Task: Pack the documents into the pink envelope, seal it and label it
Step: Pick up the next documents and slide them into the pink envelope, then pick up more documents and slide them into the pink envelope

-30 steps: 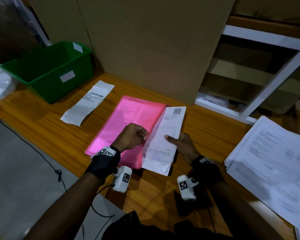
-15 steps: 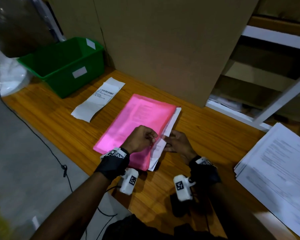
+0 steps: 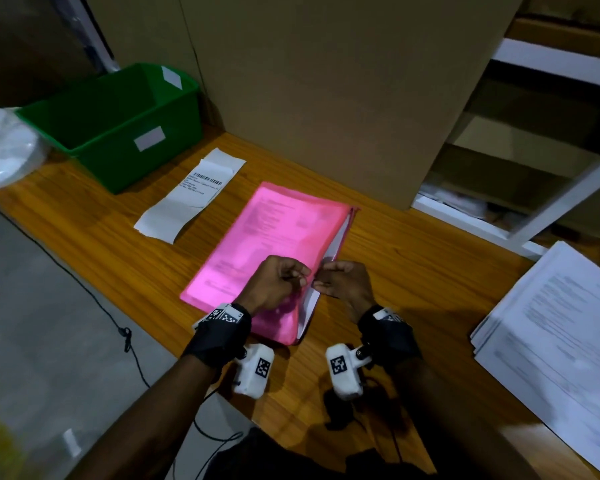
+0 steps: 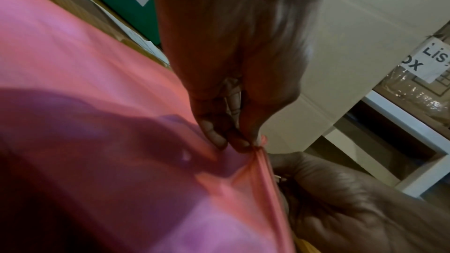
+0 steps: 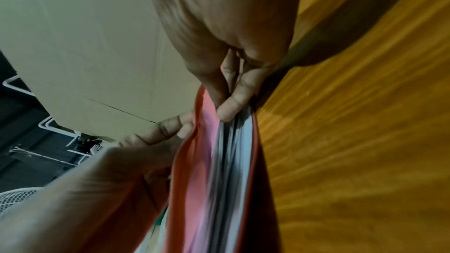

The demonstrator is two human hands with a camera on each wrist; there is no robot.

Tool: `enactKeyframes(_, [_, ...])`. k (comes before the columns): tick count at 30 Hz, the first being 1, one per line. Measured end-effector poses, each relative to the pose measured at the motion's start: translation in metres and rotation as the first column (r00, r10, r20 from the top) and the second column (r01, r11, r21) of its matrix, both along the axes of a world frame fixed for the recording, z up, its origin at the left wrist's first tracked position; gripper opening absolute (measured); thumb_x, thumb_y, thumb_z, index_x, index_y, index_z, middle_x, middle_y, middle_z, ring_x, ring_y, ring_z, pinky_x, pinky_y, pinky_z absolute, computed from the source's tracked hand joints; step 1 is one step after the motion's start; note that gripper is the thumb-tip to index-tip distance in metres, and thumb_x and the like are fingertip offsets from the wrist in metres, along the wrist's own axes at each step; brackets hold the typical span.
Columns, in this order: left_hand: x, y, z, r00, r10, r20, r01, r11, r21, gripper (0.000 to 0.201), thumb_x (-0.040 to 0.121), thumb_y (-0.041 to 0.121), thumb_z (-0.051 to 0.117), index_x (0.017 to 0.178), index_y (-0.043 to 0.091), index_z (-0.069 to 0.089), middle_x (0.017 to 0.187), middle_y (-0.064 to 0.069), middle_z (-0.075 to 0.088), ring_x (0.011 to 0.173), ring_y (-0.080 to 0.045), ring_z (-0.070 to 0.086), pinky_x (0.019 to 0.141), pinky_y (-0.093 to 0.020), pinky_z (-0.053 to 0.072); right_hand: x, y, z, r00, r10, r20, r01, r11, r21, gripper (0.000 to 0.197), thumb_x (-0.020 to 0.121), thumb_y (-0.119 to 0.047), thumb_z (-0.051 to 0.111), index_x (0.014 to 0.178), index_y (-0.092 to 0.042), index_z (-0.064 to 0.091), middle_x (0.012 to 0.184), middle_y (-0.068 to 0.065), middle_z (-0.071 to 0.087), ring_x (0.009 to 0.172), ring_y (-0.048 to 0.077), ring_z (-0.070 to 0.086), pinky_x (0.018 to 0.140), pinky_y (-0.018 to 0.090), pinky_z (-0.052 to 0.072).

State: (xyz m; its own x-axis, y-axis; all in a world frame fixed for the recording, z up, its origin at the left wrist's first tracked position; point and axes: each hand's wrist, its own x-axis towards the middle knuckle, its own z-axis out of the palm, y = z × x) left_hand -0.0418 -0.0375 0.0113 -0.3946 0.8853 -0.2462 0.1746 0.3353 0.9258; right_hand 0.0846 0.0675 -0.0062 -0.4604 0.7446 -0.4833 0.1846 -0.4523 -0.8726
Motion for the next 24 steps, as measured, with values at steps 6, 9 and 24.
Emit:
enactKeyframes(6, [-0.007, 0.002, -0.007, 0.997, -0.045, -0.065, 0.044, 0.999, -0.022, 0.021, 0.085, -0.011, 0.06, 0.1, -0.002, 0.07, 0.089, -0.014, 0.072, 0.079, -0.015, 0.064, 0.073, -0.02, 0.052, -0.009, 0.0, -0.007, 0.993, 0.012, 0.119, -0.024, 0.995, 0.096, 0.014, 0.08, 0.012, 0.065, 0.075, 0.0, 0.06, 0.065, 0.018, 0.065, 0.044, 0.019, 0.06, 0.045, 0.023, 0.053])
enactKeyframes(9, [-0.008, 0.001, -0.012, 0.981, -0.097, -0.167, 0.092, 0.995, -0.037, 0.026, 0.08, -0.013, 0.059, 0.098, 0.001, 0.072, 0.087, -0.01, 0.072, 0.081, -0.017, 0.066, 0.077, -0.022, 0.053, -0.007, 0.003, -0.009, 0.984, 0.066, 0.163, -0.092, 0.983, 0.156, 0.013, 0.079, 0.009, 0.066, 0.069, 0.0, 0.065, 0.065, 0.019, 0.067, 0.047, 0.021, 0.06, 0.048, 0.025, 0.053])
enactKeyframes(24, [0.031, 0.041, 0.003, 0.924, -0.291, -0.248, 0.306, 0.952, 0.023, 0.008, 0.073, 0.031, 0.068, 0.079, 0.027, 0.072, 0.089, 0.0, 0.076, 0.089, -0.017, 0.071, 0.081, -0.042, 0.057, 0.16, 0.013, 0.018, 0.951, -0.261, 0.167, 0.124, 0.813, 0.57, 0.011, 0.083, -0.01, 0.071, 0.076, -0.017, 0.074, 0.065, 0.002, 0.071, 0.055, 0.022, 0.061, 0.054, 0.04, 0.049])
